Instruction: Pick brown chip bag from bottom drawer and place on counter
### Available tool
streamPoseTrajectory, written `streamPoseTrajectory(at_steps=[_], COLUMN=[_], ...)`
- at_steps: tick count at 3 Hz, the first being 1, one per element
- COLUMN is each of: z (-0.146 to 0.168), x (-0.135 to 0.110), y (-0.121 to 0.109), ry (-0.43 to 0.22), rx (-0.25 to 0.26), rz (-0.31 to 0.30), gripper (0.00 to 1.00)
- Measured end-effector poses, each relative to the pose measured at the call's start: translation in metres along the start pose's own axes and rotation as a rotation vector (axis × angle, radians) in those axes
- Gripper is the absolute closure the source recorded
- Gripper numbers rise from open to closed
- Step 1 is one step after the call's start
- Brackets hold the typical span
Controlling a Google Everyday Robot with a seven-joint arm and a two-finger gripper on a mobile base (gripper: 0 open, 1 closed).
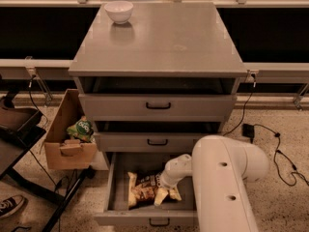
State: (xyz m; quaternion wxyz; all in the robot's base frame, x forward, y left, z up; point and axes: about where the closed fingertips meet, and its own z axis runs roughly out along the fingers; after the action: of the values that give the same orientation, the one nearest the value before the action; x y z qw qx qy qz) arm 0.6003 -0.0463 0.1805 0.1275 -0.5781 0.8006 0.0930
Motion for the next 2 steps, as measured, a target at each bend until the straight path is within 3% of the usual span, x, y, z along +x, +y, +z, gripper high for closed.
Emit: streamPoseTrajectory(at_steps=[1,2], z=[0.031,0.080], x=[-0.020,-0.038], y=[0.004,0.015], ry=[-0.072,-0.118], rx=[0.000,-0.054], rz=[-0.030,-0.073], gripper=[0.00,0.20])
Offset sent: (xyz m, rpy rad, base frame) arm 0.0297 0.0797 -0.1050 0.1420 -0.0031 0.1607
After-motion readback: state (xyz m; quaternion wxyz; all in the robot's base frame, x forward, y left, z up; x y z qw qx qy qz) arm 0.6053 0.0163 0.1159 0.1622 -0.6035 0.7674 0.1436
